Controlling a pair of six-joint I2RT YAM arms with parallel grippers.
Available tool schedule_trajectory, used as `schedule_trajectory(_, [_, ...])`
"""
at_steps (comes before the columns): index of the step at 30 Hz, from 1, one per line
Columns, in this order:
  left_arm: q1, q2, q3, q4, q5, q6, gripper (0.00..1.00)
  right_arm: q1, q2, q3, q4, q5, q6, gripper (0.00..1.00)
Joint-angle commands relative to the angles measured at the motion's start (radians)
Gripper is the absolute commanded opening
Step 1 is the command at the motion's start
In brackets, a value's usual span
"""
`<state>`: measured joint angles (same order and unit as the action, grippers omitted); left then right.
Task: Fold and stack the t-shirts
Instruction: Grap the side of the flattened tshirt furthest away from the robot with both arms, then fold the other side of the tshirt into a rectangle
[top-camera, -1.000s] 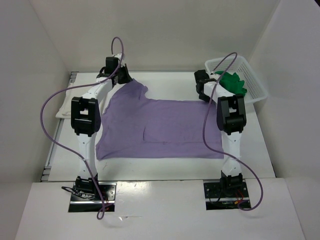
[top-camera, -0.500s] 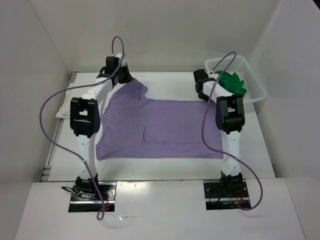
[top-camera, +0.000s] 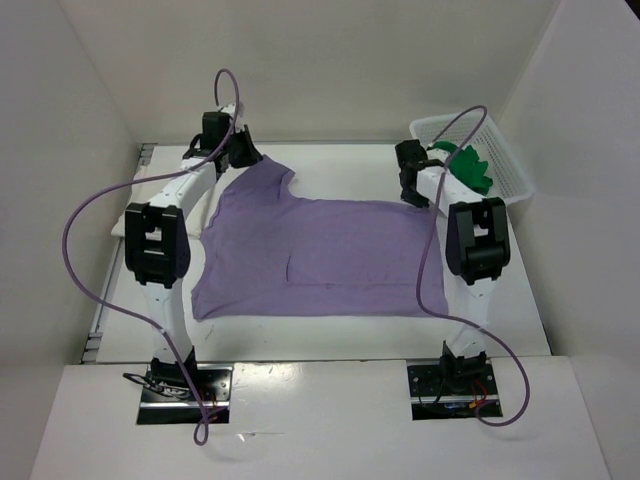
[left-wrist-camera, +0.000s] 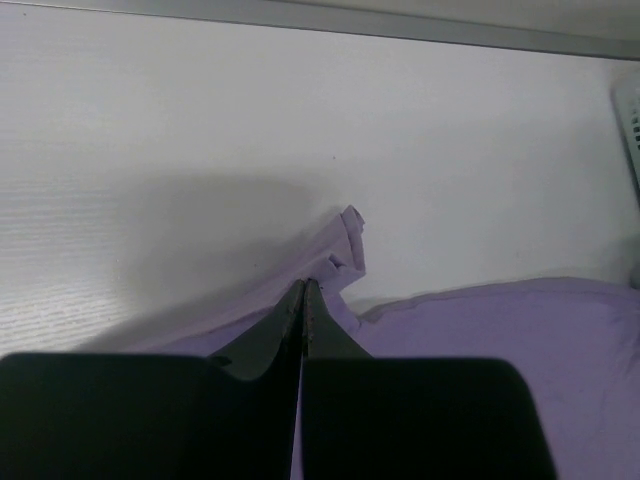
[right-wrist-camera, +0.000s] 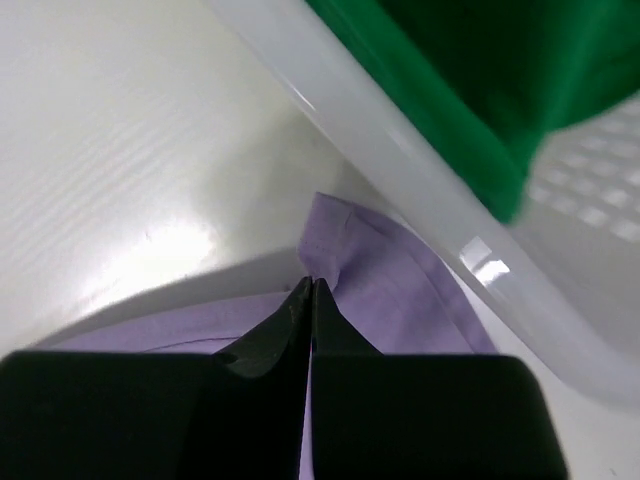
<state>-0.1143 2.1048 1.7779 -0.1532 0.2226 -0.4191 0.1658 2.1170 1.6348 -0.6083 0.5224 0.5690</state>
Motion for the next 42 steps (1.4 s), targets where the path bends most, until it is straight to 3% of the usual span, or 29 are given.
schedule_trajectory(1, [-0.004, -0.120, -0.035, 0.046, -0.002, -0.006, 0.00, -0.003, -0.167, -0.091, 0.041, -0.018, -0.014, 0.01])
schedule_trajectory(5, [0.008, -0.195, -0.106, 0.055, -0.011, -0.027, 0.00, -0.003, -0.252, -0.179, 0.041, -0.038, -0.014, 0.01])
schedule_trajectory(11, [0.053, -0.390, -0.334, 0.080, 0.009, -0.078, 0.00, -0.014, -0.394, -0.335, -0.002, -0.146, 0.008, 0.01])
schedule_trajectory(20, [0.172, -0.708, -0.627, -0.025, 0.072, -0.124, 0.00, -0.035, -0.538, -0.521, -0.011, -0.240, 0.017, 0.01])
schedule_trajectory(25, [0.212, -0.818, -0.721, -0.088, 0.113, -0.124, 0.00, -0.117, -0.549, -0.572, -0.011, -0.274, -0.004, 0.01])
schedule_trajectory(32, [0.212, -0.894, -0.749, -0.204, 0.146, -0.112, 0.00, -0.129, -0.577, -0.572, -0.041, -0.275, -0.014, 0.00])
schedule_trajectory(42, [0.212, -0.914, -0.664, -0.440, 0.247, -0.121, 0.00, -0.129, -0.621, -0.575, -0.097, -0.257, -0.014, 0.00])
